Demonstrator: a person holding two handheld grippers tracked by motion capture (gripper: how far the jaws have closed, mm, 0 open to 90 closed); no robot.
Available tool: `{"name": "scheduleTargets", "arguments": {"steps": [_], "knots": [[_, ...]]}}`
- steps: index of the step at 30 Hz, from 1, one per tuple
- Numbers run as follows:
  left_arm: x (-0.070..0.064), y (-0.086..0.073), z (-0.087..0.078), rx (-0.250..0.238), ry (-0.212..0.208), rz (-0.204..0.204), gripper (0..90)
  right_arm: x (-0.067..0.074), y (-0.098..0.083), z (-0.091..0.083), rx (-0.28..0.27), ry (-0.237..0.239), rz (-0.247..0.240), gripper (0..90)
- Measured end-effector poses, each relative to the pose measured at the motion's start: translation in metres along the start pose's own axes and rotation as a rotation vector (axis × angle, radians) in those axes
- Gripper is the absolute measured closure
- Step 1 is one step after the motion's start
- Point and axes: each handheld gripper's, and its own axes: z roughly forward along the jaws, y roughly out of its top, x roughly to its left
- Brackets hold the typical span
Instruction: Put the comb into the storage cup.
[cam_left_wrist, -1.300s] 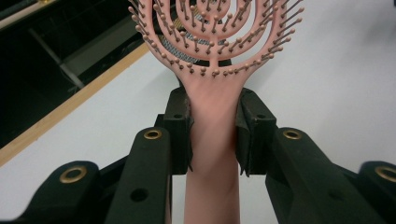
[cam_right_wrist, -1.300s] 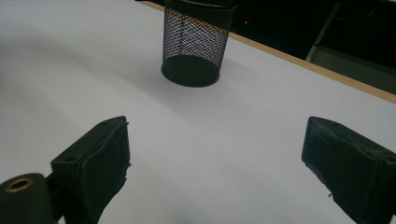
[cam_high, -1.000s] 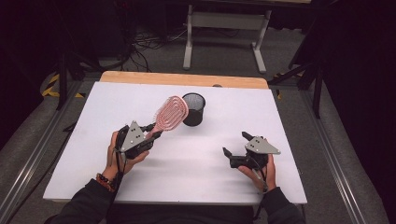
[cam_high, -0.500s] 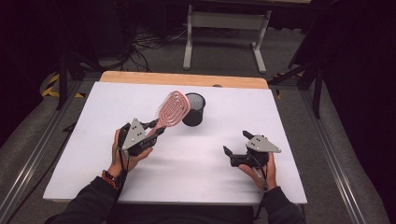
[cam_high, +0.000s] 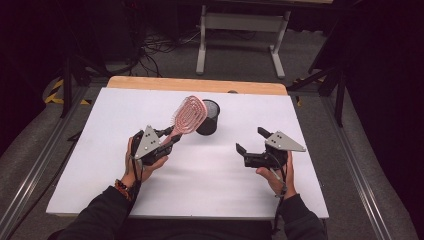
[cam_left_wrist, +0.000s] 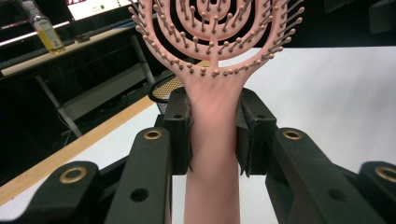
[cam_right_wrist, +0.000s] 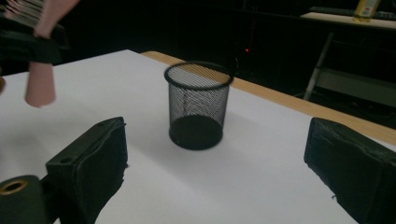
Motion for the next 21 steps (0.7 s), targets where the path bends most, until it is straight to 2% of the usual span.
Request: {"name": "scheduleTargets", "arguments": {"steps": [4, 8, 14, 21], "knots": [[-0.003, 0.001, 0.004, -0.001, -0.007, 0.005, 69.8, 0.011, 0.016, 0.008, -0.048, 0.068, 0.0, 5.6], [-0.006, 0.002, 0.009, -0.008, -0.012, 0.004, 69.8, 0.027, 0.029, 0.019, -0.059, 0.14, -0.022, 3.7], [-0.013, 0.0, 0.017, -0.003, -0.022, 0.015, 69.8, 0.044, 0.043, 0.03, -0.085, 0.171, -0.026, 5.9], [-0.024, -0.001, 0.026, -0.003, -0.034, 0.029, 69.8, 0.051, 0.051, 0.036, -0.12, 0.193, 0.007, 7.5]]}}
